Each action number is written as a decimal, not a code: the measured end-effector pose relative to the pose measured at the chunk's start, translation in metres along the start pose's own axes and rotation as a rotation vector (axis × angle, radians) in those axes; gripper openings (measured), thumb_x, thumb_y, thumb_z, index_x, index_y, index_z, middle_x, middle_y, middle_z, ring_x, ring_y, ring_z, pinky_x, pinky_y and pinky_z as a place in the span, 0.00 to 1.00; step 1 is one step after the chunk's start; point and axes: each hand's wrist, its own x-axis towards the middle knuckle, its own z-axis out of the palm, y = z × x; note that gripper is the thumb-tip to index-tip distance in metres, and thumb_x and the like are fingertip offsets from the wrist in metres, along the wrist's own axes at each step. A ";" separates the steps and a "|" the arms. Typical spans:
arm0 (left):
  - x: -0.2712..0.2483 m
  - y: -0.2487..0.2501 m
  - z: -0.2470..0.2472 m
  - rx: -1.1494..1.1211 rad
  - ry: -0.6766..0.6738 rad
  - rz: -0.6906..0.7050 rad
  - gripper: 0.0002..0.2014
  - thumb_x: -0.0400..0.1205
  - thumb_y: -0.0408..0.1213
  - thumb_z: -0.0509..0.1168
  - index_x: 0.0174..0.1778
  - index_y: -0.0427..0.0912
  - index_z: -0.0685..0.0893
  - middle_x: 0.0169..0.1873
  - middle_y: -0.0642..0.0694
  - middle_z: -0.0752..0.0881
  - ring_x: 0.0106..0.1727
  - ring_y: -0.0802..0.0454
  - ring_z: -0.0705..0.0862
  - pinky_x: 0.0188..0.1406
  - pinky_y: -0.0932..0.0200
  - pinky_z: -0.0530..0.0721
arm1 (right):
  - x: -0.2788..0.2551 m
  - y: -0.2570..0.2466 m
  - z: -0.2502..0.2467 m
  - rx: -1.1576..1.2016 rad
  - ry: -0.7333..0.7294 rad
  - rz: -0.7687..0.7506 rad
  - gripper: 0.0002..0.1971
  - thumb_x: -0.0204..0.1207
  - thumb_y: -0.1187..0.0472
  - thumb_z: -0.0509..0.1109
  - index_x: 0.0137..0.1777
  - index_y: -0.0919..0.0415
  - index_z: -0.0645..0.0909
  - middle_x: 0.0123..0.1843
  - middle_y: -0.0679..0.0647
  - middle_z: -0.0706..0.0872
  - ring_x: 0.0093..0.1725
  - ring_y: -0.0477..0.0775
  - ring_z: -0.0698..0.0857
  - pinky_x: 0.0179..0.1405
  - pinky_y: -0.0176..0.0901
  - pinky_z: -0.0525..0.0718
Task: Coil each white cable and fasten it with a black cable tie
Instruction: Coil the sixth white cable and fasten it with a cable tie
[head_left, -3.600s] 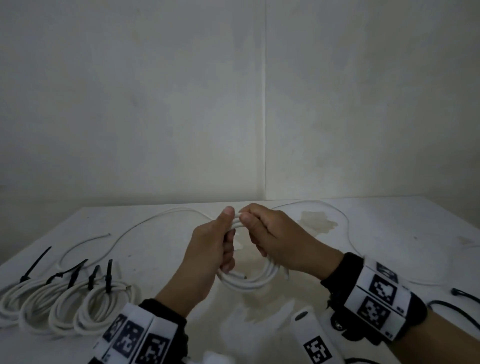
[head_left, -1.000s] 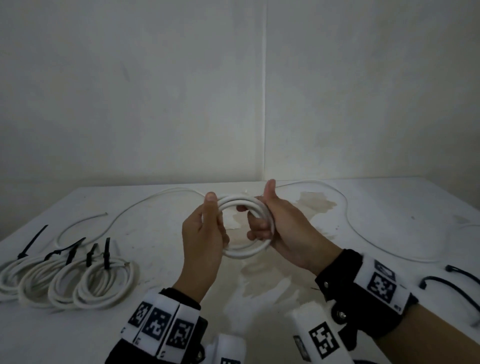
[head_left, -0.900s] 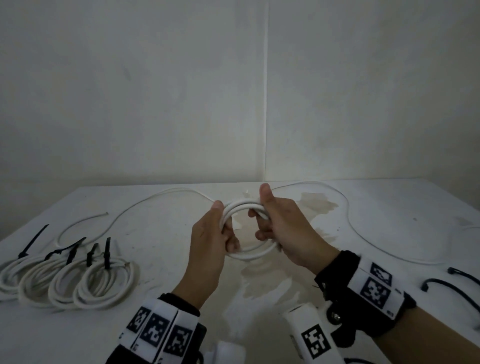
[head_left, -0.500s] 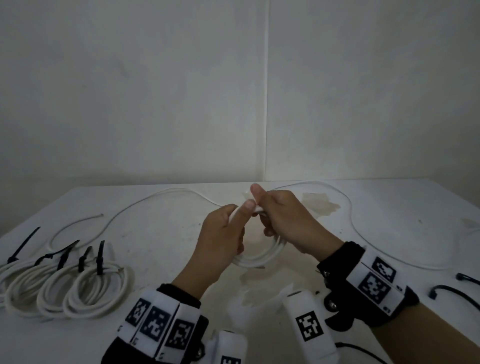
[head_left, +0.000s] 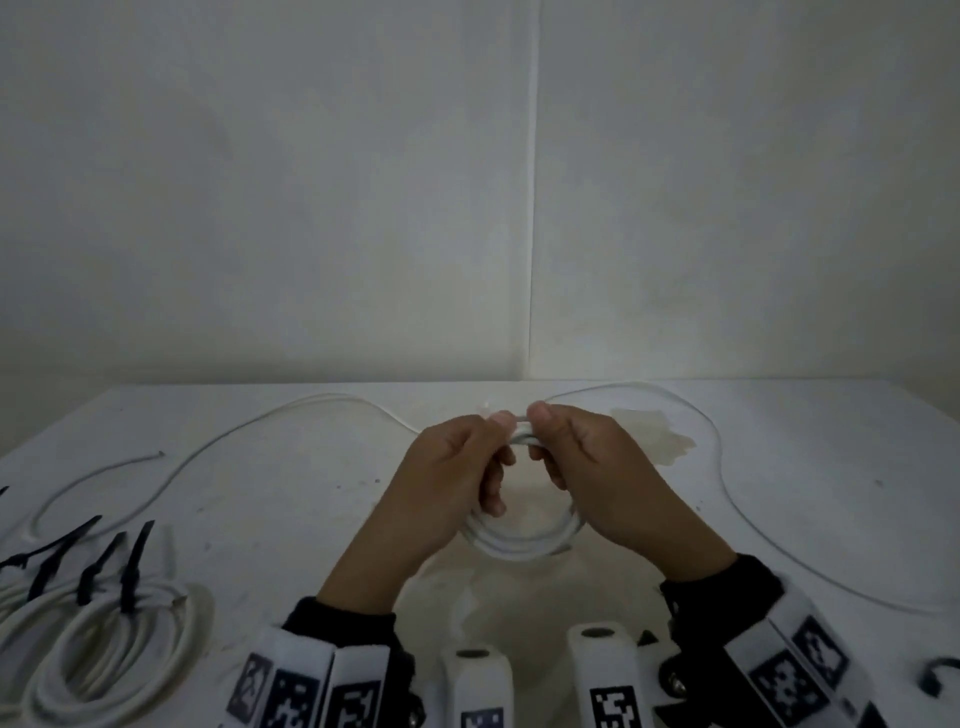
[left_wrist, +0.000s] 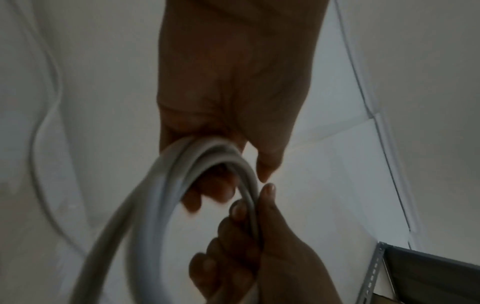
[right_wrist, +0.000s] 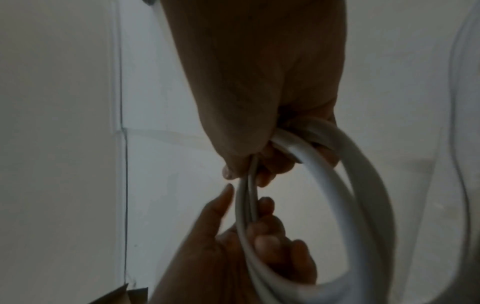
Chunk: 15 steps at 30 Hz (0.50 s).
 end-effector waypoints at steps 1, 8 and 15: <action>0.002 -0.001 0.000 0.059 -0.046 -0.003 0.20 0.82 0.47 0.56 0.36 0.34 0.80 0.18 0.49 0.76 0.20 0.55 0.77 0.27 0.63 0.79 | 0.001 0.003 -0.002 -0.056 -0.032 -0.029 0.20 0.72 0.40 0.48 0.30 0.50 0.73 0.25 0.44 0.74 0.26 0.40 0.73 0.30 0.31 0.69; 0.013 -0.014 0.012 0.081 -0.070 0.059 0.17 0.75 0.52 0.60 0.29 0.41 0.74 0.13 0.55 0.71 0.16 0.59 0.70 0.26 0.56 0.72 | 0.006 0.015 -0.011 0.145 -0.071 -0.019 0.19 0.72 0.43 0.53 0.33 0.55 0.75 0.24 0.44 0.72 0.24 0.40 0.70 0.28 0.30 0.70; 0.015 -0.011 -0.004 -0.103 0.172 0.139 0.18 0.83 0.42 0.57 0.27 0.40 0.70 0.12 0.55 0.66 0.15 0.60 0.65 0.16 0.65 0.71 | 0.006 0.010 -0.005 0.371 -0.114 0.004 0.20 0.71 0.44 0.50 0.47 0.51 0.80 0.31 0.46 0.81 0.35 0.43 0.83 0.43 0.38 0.82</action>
